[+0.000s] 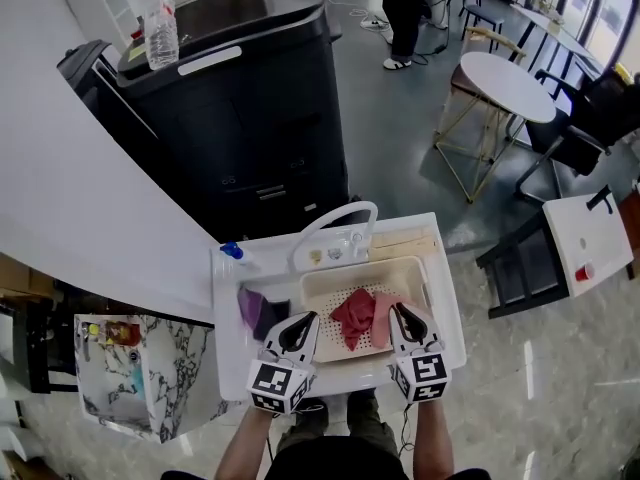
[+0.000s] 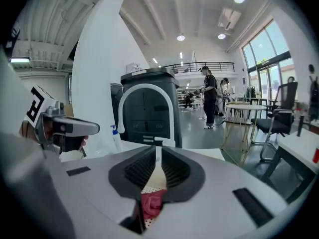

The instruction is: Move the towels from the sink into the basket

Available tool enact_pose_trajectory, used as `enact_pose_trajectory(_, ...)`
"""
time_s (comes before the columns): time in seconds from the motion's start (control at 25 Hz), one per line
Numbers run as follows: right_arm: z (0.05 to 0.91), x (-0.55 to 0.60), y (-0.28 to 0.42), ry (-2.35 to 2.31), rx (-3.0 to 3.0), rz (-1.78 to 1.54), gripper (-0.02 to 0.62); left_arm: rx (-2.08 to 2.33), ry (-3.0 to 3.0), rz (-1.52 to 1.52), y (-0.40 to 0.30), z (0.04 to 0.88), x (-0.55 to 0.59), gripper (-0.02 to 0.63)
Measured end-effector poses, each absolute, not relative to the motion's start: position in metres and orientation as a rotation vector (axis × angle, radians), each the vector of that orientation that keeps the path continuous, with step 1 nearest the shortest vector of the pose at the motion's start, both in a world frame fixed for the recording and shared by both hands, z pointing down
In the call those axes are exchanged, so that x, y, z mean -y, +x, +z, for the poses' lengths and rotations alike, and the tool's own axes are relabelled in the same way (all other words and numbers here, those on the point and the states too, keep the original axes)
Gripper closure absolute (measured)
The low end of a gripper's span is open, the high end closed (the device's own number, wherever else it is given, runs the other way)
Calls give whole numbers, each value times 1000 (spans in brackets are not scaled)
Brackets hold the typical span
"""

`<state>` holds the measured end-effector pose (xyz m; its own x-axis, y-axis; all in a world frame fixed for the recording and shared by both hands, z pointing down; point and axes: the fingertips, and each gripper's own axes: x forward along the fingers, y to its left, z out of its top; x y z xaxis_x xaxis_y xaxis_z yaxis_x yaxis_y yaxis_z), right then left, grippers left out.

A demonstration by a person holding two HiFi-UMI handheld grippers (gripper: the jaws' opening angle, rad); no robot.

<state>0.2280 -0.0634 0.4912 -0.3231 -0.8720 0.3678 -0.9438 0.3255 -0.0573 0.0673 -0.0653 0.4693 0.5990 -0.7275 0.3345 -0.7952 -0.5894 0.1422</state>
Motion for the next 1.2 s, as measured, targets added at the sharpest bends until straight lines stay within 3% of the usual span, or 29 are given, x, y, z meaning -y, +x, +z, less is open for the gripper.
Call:
enact_pose_trajectory(0.52,452,70,160,1524,2458,278,555,1388,2573,297,19,426,67,598)
enact_pose_trajectory(1.2,472,67,21,1133,2606,281,555,1694,2305,290,-110,446,31,598)
